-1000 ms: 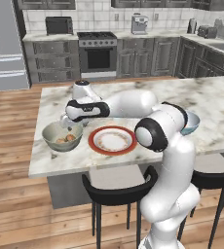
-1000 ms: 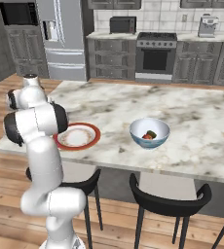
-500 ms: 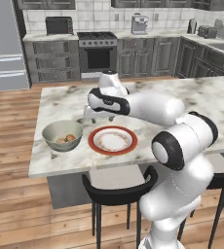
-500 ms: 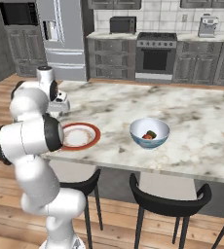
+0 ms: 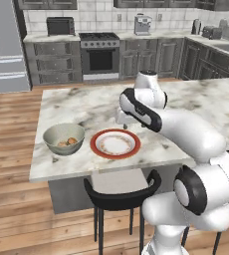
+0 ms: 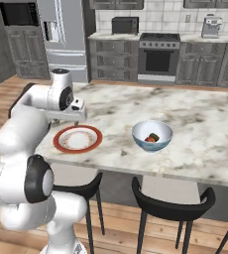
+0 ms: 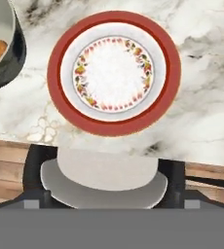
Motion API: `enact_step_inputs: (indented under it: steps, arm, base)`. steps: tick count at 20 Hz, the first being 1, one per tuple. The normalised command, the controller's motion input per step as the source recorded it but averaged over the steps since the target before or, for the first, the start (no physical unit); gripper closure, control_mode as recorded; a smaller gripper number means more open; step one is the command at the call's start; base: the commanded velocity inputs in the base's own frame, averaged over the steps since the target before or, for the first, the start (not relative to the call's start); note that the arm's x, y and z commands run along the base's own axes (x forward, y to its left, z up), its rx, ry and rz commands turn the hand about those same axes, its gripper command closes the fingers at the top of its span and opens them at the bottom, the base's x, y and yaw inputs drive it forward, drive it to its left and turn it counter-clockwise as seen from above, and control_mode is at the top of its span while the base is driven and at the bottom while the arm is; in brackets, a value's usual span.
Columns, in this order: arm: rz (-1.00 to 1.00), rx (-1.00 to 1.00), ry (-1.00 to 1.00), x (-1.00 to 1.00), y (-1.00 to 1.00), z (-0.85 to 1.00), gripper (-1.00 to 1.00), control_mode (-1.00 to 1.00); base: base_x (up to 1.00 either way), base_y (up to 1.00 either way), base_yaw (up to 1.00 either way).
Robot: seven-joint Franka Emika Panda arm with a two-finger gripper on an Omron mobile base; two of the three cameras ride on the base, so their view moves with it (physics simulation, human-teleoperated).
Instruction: Take the fruits from the plate on the dining counter and place two fruits in each bowl.
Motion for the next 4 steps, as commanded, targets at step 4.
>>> enact_step_inputs:
  steps: [4]
  arm:
    - [0.0,0.01,0.01,-1.0,-1.0,0.74,-1.0,-1.0]
  base:
    - [0.0,0.0,0.0]
